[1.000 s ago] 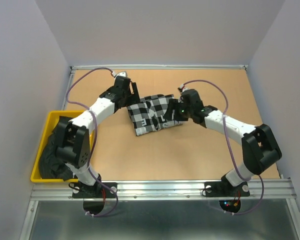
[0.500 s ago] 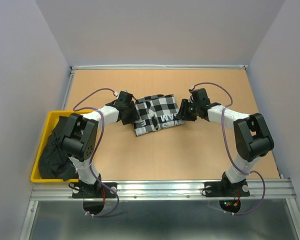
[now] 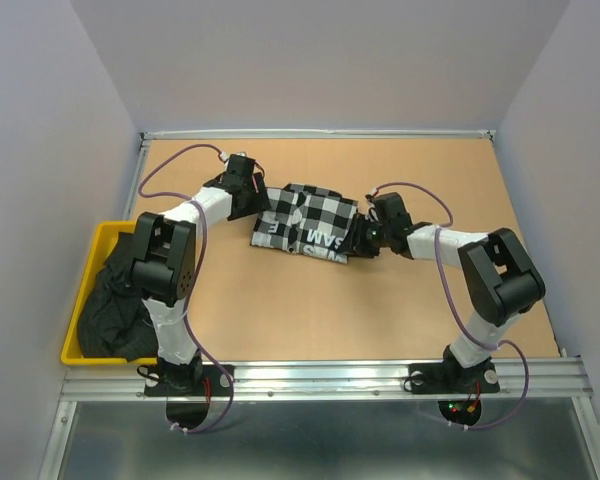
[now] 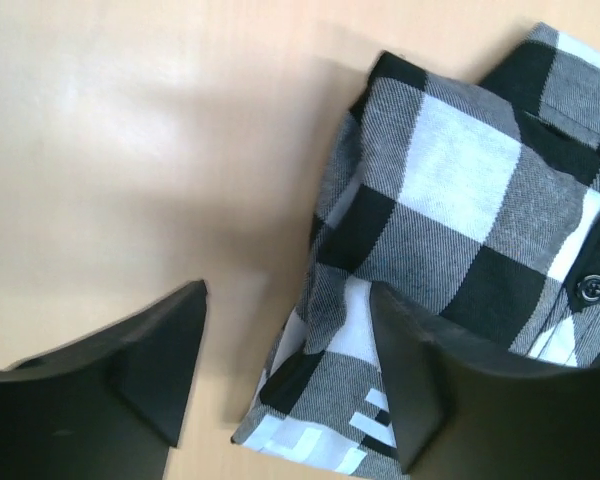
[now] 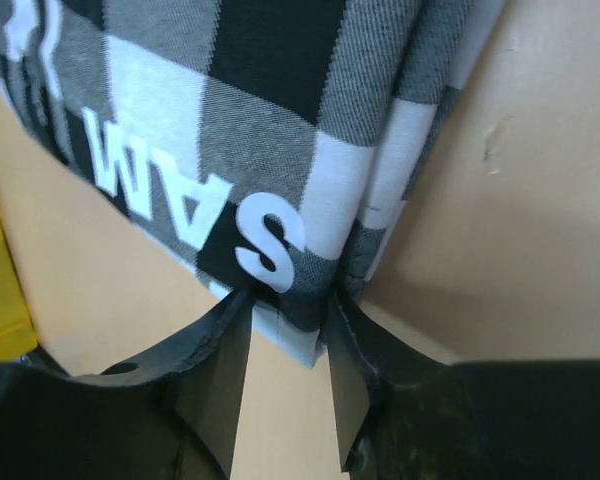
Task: Fold and stack the long sleeve shirts
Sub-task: Fold the shirt
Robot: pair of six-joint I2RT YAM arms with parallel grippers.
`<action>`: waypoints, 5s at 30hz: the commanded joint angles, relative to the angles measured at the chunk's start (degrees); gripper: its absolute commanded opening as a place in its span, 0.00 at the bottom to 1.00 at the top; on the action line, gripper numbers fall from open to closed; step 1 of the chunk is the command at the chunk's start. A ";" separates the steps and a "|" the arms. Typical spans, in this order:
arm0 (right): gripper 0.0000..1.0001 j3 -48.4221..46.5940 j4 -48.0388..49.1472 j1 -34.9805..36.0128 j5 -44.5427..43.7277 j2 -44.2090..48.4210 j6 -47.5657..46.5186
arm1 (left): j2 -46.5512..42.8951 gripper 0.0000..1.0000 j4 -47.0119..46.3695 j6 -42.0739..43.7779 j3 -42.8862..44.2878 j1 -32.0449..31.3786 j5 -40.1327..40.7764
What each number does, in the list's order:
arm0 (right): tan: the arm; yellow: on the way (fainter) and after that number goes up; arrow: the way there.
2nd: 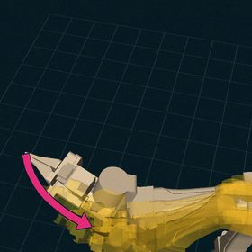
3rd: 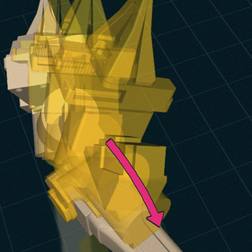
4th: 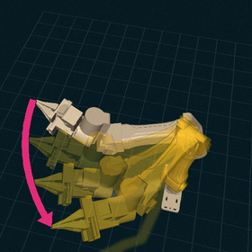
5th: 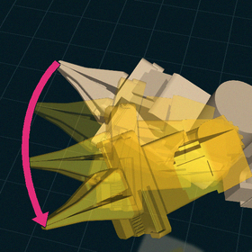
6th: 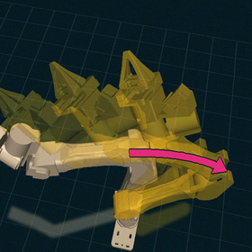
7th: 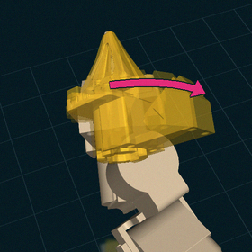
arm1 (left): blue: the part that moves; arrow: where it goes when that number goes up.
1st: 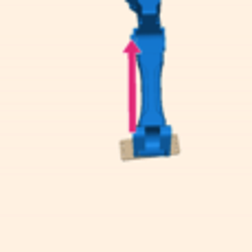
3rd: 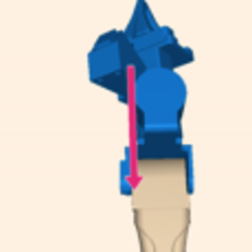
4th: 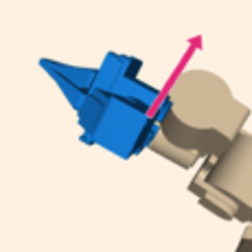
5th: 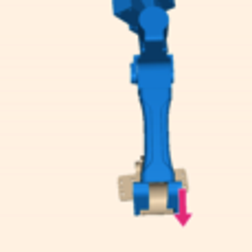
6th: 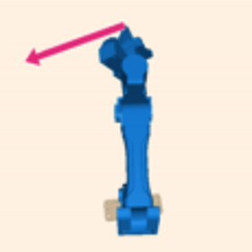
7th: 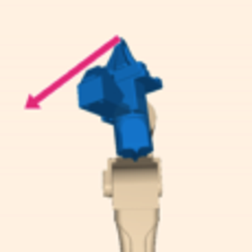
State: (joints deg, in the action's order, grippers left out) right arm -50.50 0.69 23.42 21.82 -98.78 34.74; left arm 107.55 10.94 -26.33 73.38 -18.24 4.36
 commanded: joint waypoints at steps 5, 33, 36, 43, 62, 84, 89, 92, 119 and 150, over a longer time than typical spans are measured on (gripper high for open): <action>0.65 -0.47 -2.24 -4.43 -5.03 11.93 0.15 | -11.91 0.97 0.14 11.89 -0.96 -2.76 5.21; 1.00 0.93 -19.41 -21.49 -16.11 25.31 0.06 | 5.82 0.88 -5.14 31.68 5.62 -45.30 29.39; 1.00 1.19 -19.41 -21.66 -15.76 25.57 -0.11 | 8.28 0.85 -5.23 31.60 6.50 -45.30 31.31; 1.00 1.28 -19.41 -21.75 -14.88 25.57 -0.64 | 12.15 0.74 -4.88 33.09 8.26 -45.22 35.88; 1.00 4.70 -12.15 -21.84 -2.61 22.59 6.12 | 11.64 0.13 -3.56 32.05 8.27 -44.52 36.51; 1.00 10.42 31.29 -11.56 9.38 -2.90 28.79 | 4.07 0.01 0.40 22.38 7.30 -39.15 24.21; 1.00 7.79 32.36 -9.63 7.97 -8.78 32.31 | 3.11 0.01 0.92 20.00 7.30 -38.80 22.28; 1.00 7.00 32.53 -8.31 6.13 -10.11 33.99 | 1.97 0.01 1.19 18.60 7.12 -38.71 21.31; 0.86 -3.90 32.36 -4.35 5.07 -20.83 36.63 | -1.11 0.01 1.01 13.76 6.33 -37.92 15.59; 0.01 -7.41 14.80 -8.48 13.69 -13.81 11.51 | -17.36 0.99 6.20 10.58 0.98 -22.29 12.25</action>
State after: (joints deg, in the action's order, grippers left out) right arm -54.02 27.92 15.64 34.46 -116.46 57.36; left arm 96.40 17.76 -18.44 77.03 -45.95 17.32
